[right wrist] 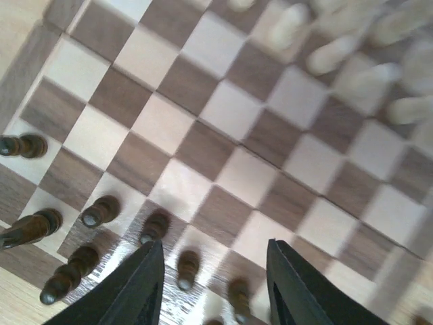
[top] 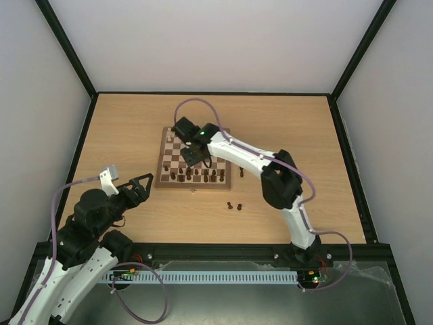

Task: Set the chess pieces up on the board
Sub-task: Pick up the chess piece at the center of the board.

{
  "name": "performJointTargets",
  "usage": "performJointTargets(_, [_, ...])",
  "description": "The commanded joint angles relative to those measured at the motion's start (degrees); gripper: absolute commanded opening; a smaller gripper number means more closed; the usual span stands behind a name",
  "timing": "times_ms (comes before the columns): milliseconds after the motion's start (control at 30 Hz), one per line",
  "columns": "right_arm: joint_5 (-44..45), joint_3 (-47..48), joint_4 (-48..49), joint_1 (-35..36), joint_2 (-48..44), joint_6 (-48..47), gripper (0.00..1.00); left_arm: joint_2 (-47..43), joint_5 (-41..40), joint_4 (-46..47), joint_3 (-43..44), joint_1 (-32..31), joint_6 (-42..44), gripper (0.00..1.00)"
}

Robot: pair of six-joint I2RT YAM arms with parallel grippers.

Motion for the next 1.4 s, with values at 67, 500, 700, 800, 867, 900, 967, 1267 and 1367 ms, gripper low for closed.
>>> performJointTargets(67, [6.6,-10.7,4.2,-4.0,-15.2,2.2,0.47,1.1,0.8,2.1,-0.4,-0.1,0.5,0.96])
performJointTargets(500, [2.9,-36.0,8.8,-13.7,-26.5,7.1,0.47,4.4,2.6,4.5,-1.0,-0.2,1.7,0.96])
performJointTargets(700, [-0.5,-49.3,8.4,-11.0,-37.0,11.3,0.46,5.8,3.3,4.6,-0.8,-0.2,2.8,0.97])
performJointTargets(800, [-0.3,-54.6,6.8,-7.3,-41.6,14.5,0.46,5.7,3.5,4.9,-1.2,-0.2,3.0,0.97])
performJointTargets(867, [-1.3,-58.5,7.0,-4.6,-43.9,16.8,0.48,5.7,3.7,5.4,-1.7,-0.2,3.0,0.97])
performJointTargets(900, [-2.4,-59.8,7.6,-3.3,-44.4,17.7,0.49,5.6,3.9,5.6,-2.0,-0.2,2.9,0.97])
performJointTargets(967, [-3.2,-61.6,8.3,-0.4,-44.1,18.9,0.49,5.7,4.3,6.2,-2.7,-0.2,2.8,0.97])
performJointTargets(1267, [-3.0,-62.9,11.2,2.2,-40.6,19.7,0.41,5.1,4.7,5.9,-3.0,-0.2,2.5,0.98])
performJointTargets(1367, [-3.5,-62.5,11.8,2.2,-39.4,19.2,0.36,4.8,4.5,5.6,-2.9,-0.2,2.3,0.98])
